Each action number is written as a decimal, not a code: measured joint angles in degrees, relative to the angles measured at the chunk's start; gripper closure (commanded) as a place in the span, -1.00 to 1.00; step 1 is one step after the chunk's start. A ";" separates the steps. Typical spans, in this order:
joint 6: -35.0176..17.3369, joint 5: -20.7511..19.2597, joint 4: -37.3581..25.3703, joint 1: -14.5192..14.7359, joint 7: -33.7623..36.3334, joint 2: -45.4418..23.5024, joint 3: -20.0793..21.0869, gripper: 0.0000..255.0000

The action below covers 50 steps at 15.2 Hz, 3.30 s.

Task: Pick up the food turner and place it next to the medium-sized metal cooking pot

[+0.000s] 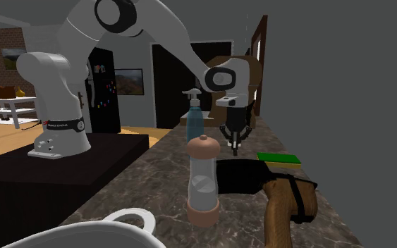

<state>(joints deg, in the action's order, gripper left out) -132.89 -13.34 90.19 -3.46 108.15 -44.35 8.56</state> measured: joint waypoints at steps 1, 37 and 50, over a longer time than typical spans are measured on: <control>0.45 0.10 0.20 -0.08 -0.10 0.65 0.10 1.00; 18.99 3.56 -3.75 -1.56 -3.38 15.49 2.26 1.00; 8.89 7.26 25.02 -11.66 -15.77 35.41 -0.66 1.00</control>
<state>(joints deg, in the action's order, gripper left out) -124.00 -6.08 115.21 -15.13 92.37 -8.94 7.89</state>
